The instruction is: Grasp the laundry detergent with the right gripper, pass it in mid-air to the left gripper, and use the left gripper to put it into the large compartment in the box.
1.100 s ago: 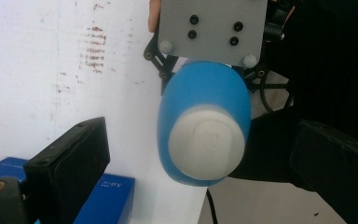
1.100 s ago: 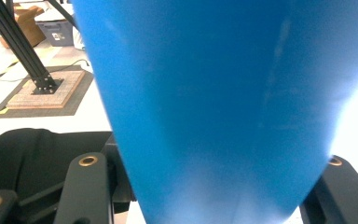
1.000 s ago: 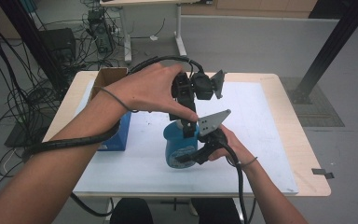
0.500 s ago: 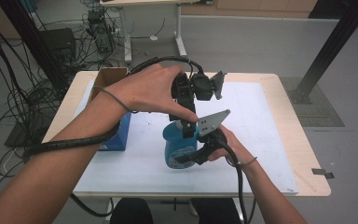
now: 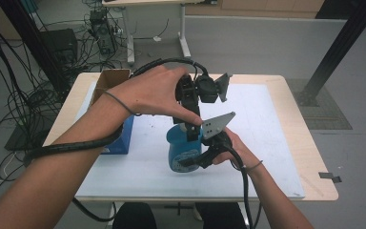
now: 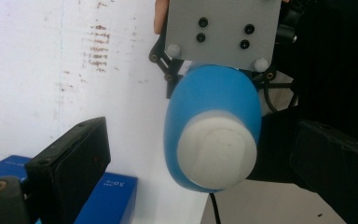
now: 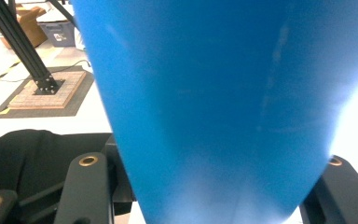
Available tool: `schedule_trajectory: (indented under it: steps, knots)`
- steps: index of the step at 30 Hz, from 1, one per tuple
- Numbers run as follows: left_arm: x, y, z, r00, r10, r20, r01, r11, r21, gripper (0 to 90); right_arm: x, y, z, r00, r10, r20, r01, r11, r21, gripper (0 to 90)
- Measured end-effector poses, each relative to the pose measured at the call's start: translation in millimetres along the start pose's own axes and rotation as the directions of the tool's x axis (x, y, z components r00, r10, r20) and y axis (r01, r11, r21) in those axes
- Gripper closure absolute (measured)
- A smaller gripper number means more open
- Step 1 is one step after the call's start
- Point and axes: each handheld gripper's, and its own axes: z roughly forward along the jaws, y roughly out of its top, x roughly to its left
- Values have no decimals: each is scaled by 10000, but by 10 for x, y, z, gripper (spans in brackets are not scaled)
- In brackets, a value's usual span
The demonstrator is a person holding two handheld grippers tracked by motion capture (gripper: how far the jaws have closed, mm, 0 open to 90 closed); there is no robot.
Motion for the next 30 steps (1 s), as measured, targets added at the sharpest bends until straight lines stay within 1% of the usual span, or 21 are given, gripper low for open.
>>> schedule_trajectory:
  steps: [6,8,9,12,16,17,22,24,25,29,30]
  knots:
    - [-9,1,4,10000,14,-31,-14,10000,-45,53,0,2,-6,10000,-15,-8,15,10000,5,416]
    - [-9,-4,6,10000,24,-12,-24,10000,-77,53,3,3,-10,10000,-12,-6,12,10000,-3,416]
    - [-1,2,12,10000,39,61,-39,10000,-48,53,2,4,-11,10000,-13,-16,13,10000,3,416]
    - [-3,12,68,10000,56,52,-56,10000,17,54,7,13,-17,10000,-45,6,45,10000,24,416]
    - [-9,17,96,10000,52,-30,-52,10000,57,51,17,21,-22,10000,-63,44,63,10000,37,416]
    - [-1,20,111,10000,66,18,-67,9999,83,51,16,23,-25,10000,-65,30,65,10000,35,416]
    - [-12,20,146,10000,89,6,-89,9999,57,51,18,36,-37,10000,-54,45,54,10000,58,416]
    - [-1,32,160,9998,159,88,-160,9998,111,51,25,41,-40,9999,-95,87,94,9999,74,416]
    - [-15,26,183,9999,87,86,-88,9999,84,50,24,44,-47,9999,-71,87,71,9999,79,416]
    - [-24,16,227,9999,109,104,-110,9999,48,52,28,43,-54,9999,-130,106,129,9999,26,416]
    - [-20,24,255,9998,139,110,-140,9998,108,52,32,44,-55,9998,-147,109,147,9999,11,416]
